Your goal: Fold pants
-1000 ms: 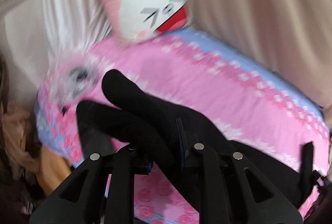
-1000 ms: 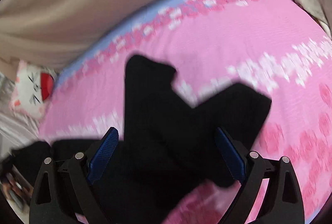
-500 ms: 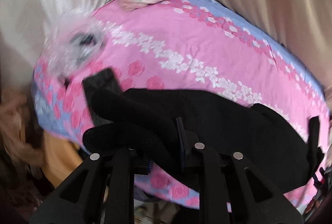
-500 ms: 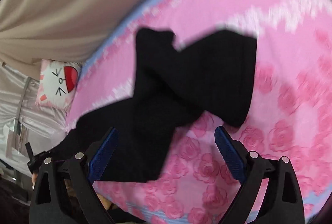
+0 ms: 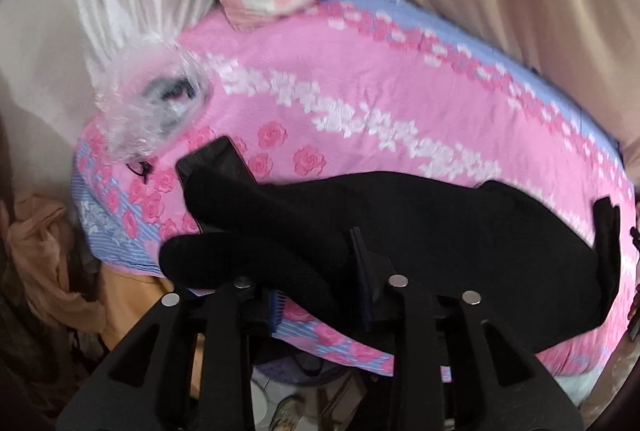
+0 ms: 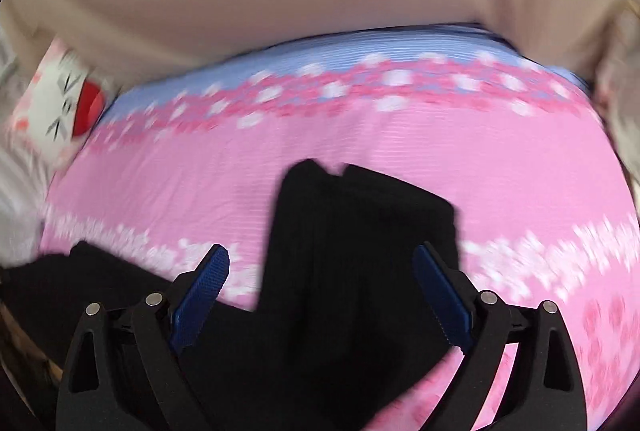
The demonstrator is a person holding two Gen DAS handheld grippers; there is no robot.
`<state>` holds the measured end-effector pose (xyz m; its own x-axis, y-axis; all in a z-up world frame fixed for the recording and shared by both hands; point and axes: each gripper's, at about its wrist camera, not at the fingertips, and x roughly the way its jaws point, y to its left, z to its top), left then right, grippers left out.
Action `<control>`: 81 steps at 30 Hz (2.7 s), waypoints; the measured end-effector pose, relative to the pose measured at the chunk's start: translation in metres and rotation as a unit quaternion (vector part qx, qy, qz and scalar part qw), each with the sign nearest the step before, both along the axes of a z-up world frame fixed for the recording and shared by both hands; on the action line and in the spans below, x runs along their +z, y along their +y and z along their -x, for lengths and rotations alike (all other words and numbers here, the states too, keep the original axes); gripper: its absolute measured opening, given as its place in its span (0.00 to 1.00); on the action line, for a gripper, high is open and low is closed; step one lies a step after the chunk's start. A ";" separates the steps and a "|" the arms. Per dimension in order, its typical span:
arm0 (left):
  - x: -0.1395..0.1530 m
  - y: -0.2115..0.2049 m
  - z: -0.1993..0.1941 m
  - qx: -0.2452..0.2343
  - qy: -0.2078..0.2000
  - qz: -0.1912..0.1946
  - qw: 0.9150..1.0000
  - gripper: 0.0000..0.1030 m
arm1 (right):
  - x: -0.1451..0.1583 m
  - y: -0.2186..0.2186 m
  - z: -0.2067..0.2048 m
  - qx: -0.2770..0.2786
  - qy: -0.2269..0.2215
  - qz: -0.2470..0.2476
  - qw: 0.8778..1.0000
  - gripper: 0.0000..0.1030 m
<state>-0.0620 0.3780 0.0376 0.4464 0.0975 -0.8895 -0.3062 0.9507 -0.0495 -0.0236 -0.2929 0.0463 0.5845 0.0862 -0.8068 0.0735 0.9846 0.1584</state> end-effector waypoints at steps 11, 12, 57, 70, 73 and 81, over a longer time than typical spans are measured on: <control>0.024 0.002 -0.018 -0.030 -0.022 -0.011 0.999 0.42 | -0.063 0.038 -0.063 0.046 0.063 0.113 0.991 0.68; 0.018 -0.001 -0.020 -0.024 -0.019 -0.024 0.999 0.45 | -0.059 0.035 -0.062 0.040 0.059 0.101 0.992 0.54; -0.032 0.006 0.085 0.076 -0.187 0.171 0.965 0.81 | -0.019 0.282 0.071 0.298 -0.022 0.005 0.954 0.73; -0.099 0.032 0.057 0.182 -0.214 0.241 0.929 0.05 | -0.018 0.225 0.088 0.217 -0.021 -0.037 0.975 0.73; -0.049 0.000 0.058 0.118 -0.260 0.192 0.939 0.05 | -0.013 0.194 0.087 0.177 -0.030 -0.061 0.982 0.73; 0.044 -0.132 0.027 -0.064 -0.310 0.132 0.939 0.05 | 0.000 0.149 0.088 0.135 -0.060 -0.109 0.983 0.76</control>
<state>-0.0885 0.2456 0.0820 0.8798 -0.1806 -0.4397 -0.0240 0.9070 -0.4205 -0.1118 -0.1434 0.0467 0.6066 0.4145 -0.6784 -0.2190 0.9074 0.3586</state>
